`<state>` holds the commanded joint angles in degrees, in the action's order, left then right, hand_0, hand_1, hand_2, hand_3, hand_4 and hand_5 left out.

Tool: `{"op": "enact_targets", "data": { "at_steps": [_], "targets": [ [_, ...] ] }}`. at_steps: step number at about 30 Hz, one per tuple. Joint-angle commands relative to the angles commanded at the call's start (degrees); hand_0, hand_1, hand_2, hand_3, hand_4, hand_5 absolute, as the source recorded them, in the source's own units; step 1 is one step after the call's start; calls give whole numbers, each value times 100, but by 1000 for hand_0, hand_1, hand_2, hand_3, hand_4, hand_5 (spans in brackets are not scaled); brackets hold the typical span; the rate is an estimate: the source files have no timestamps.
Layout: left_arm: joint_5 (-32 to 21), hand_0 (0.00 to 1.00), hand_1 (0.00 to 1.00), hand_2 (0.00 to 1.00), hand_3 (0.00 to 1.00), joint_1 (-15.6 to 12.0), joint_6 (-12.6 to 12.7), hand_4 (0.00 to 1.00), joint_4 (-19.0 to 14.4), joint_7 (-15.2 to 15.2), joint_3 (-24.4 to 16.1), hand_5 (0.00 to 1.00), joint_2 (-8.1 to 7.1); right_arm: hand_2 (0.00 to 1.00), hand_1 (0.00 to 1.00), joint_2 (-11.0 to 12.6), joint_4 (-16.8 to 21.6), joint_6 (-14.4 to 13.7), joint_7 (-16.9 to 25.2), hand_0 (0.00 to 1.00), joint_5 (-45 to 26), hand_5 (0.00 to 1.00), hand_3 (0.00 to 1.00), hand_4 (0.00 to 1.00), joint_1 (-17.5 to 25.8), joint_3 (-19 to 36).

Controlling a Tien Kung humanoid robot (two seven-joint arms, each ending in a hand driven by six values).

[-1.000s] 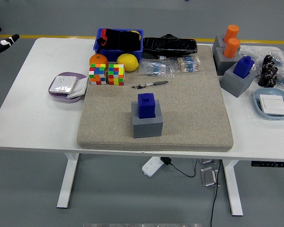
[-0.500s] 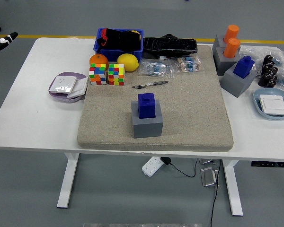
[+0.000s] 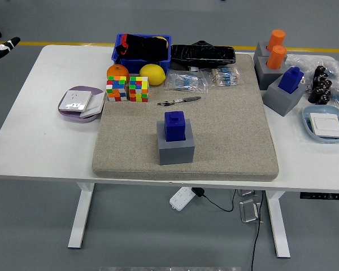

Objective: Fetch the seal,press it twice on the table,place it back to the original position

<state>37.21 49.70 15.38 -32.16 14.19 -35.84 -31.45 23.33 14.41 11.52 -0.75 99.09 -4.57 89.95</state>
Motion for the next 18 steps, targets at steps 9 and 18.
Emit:
{"op": "enact_targets", "data": {
  "at_steps": [9, 18],
  "targets": [
    [-38, 998, 998, 998, 998, -36, -7, 936, 45, -4, 41, 402, 0, 682, 699, 20, -1, -13, 16, 786, -36, 536, 643, 765, -9, -47],
    [-29, 998, 998, 998, 998, -50, -5, 936, 13, 7, 54, 405, -18, 682, 699, 14, 6, -49, 30, 786, -49, 534, 640, 763, 8, -90]
  ]
}}
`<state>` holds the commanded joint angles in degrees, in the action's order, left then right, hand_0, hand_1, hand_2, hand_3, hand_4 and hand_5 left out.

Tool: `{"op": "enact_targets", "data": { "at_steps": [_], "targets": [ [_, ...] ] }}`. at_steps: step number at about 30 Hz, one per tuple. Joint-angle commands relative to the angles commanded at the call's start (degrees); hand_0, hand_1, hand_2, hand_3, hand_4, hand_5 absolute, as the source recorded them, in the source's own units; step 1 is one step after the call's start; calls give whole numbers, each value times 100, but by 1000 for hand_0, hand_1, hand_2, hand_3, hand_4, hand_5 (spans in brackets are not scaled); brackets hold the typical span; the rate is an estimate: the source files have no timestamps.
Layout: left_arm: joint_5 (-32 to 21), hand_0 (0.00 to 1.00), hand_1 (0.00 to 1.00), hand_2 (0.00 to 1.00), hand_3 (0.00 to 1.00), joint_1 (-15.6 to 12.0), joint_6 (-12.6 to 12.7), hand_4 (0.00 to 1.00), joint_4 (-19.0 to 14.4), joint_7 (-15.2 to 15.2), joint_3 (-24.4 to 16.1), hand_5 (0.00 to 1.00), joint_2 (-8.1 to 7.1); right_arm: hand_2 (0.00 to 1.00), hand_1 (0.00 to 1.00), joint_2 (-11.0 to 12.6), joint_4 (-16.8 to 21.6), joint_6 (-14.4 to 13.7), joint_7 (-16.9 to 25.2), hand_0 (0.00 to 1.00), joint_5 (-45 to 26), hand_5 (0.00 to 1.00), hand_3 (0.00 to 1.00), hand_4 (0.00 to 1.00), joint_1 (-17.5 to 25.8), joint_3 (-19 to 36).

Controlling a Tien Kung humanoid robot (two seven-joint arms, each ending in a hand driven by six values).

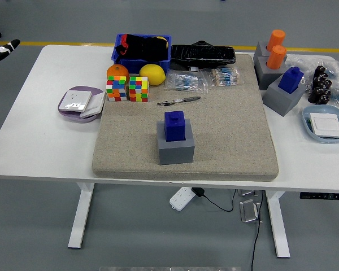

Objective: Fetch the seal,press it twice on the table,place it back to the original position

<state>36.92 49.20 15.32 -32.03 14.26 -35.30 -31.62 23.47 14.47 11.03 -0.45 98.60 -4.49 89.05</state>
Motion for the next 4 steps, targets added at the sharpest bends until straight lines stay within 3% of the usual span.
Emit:
{"op": "enact_targets", "data": {
  "at_steps": [4],
  "targets": [
    [0, 998, 998, 998, 998, -5, 2, 936, 0, 2, 19, 405, -6, 682, 699, 7, 1, 9, 2, 786, -25, 534, 640, 763, 0, -37]
  ]
}}
